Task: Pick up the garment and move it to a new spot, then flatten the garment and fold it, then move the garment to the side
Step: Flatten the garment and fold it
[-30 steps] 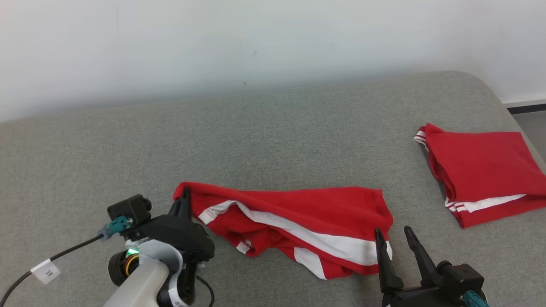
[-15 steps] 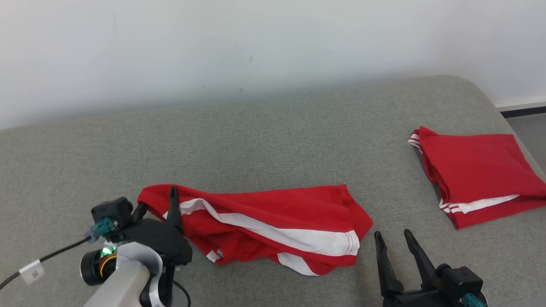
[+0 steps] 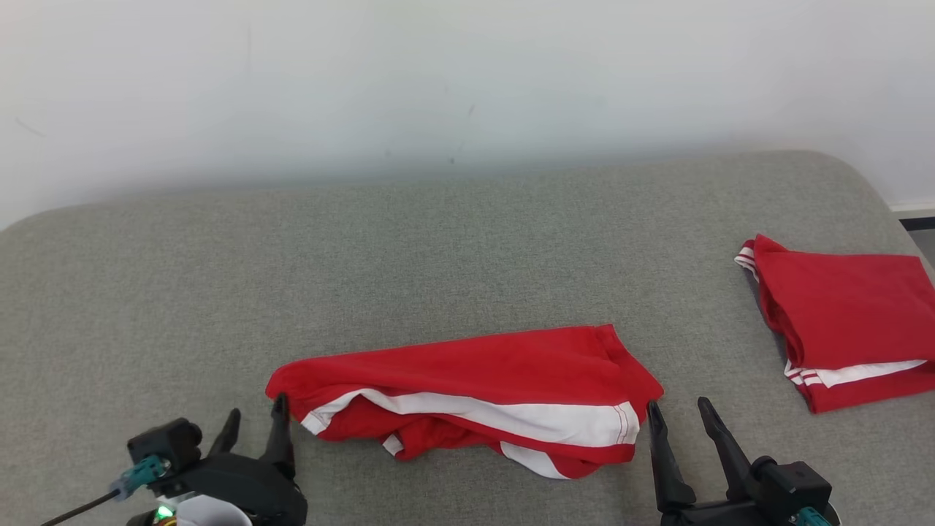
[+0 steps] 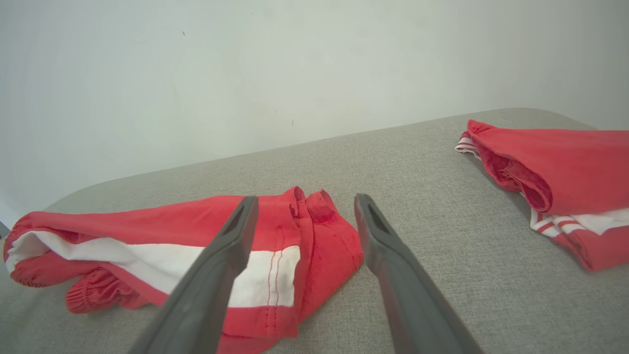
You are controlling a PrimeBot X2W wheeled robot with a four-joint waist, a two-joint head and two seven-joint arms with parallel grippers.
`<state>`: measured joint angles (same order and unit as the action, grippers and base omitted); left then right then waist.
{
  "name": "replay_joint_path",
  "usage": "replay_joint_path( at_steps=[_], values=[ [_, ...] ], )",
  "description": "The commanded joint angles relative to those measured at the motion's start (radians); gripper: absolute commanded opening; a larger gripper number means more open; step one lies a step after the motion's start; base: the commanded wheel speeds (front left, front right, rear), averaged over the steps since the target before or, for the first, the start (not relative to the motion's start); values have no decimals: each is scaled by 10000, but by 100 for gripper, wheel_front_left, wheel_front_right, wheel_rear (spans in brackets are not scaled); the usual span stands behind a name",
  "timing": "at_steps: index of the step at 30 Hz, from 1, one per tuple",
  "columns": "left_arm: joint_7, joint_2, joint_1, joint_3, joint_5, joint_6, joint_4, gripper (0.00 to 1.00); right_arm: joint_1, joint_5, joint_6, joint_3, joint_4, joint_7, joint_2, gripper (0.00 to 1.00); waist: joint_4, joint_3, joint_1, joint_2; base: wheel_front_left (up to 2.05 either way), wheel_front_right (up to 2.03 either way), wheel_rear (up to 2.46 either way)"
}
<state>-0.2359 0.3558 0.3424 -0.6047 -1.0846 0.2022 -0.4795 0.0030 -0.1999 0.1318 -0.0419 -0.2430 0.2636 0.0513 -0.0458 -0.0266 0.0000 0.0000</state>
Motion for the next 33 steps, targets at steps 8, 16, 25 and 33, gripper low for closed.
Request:
replay_joint_path(
  at_steps=[8, 16, 25, 33],
  values=[
    [-281, 594, -870, 569, 1073, 611, 1752, 100, 99, -32, -25, 50, 100, 10, -24, 100, 81, -110, 0, 0, 0, 0, 0],
    [-289, -233, -2522, 2677, 4282, 520, 4015, 100, -29, 33, -25, 284, 158, 10, -26, 100, 204, -190, 0, 0, 0, 0, 0],
    [-290, -2185, -4592, 5093, 7816, -1195, 5099, 100, 157, 12, -25, 339, 125, 10, -24, 100, 461, 67, 0, 0, 0, 0, 0],
    [-291, -2637, -5188, 5769, 9299, -1776, 4458, 100, 293, 24, -25, 314, 25, 8, -27, 100, 635, 302, 0, 0, 0, 0, 0]
  ],
)
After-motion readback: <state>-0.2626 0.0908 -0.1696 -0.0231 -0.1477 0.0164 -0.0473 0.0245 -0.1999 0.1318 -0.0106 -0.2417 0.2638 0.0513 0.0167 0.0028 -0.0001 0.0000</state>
